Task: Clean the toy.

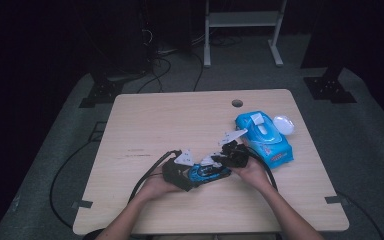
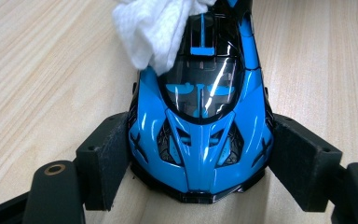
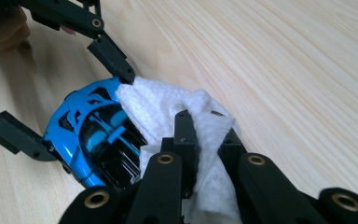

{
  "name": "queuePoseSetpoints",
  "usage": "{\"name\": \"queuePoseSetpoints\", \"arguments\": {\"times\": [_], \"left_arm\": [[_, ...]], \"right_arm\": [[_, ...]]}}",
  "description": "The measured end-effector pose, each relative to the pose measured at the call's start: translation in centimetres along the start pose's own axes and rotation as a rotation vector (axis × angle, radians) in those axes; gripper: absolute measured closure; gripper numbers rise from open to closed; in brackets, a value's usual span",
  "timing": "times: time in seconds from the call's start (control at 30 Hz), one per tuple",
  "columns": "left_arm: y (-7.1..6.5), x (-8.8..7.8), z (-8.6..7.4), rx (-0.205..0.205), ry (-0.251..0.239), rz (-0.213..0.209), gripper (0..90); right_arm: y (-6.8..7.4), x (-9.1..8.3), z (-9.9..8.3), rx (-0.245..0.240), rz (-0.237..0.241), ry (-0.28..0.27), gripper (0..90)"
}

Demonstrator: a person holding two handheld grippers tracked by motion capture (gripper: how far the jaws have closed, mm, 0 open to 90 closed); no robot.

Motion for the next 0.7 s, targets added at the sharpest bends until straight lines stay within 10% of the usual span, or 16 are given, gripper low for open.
{"name": "queuePoseSetpoints", "arguments": {"times": [0.7], "left_arm": [[-0.1, 0.1, 0.0, 0.006, 0.003, 0.001, 25.1]], "right_arm": [[-0.3, -2.9, -1.3, -0.037, -0.043, 0.004, 82.9]]}}
Point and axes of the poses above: each handheld gripper's, and its own axes: x roughly forward along the jaws, z roughly out of its top, y roughly to its left, the point moved 1 cm from there along x, roughly forward along the jaws, and after that the axes turned 14 degrees about -y, right-handed, at the moved point
